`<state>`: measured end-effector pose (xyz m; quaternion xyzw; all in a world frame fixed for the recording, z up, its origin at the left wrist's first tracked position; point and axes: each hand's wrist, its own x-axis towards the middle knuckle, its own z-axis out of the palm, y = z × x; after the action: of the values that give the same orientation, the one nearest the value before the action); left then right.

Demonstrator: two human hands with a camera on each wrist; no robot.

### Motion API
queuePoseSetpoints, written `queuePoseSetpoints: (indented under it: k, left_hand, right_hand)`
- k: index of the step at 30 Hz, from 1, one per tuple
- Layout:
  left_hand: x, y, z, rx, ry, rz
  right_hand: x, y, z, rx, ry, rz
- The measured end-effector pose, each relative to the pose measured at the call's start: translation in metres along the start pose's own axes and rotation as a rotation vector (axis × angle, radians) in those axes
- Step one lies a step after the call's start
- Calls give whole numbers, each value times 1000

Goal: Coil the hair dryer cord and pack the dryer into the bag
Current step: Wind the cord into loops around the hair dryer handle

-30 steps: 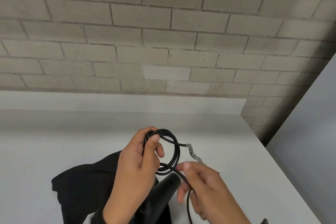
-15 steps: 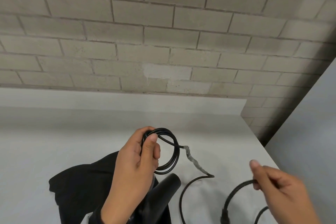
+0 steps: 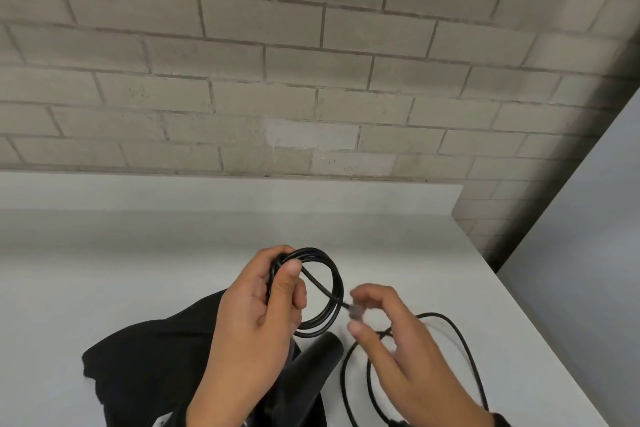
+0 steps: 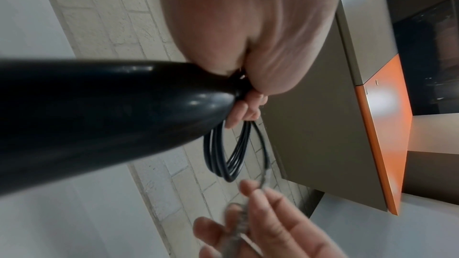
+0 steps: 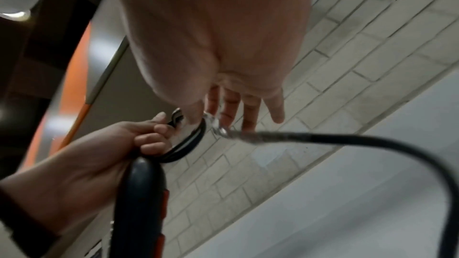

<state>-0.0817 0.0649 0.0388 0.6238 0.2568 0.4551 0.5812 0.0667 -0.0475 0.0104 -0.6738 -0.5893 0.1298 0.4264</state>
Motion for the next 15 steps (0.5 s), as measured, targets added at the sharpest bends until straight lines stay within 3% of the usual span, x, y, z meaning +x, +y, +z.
queuePoseSetpoints:
  k: [2,7,15]
  left_hand:
    - [2,-1,-2,11,13,2]
    - [1,-6,-3,133,-10,77]
    - [-12,-1,4,187,-132,208]
  right_hand:
    - [0,-10,0,50,75,-85]
    - [5,-43,-19,-122,209,-355]
    - [59,-73,-46,-157,129,-349]
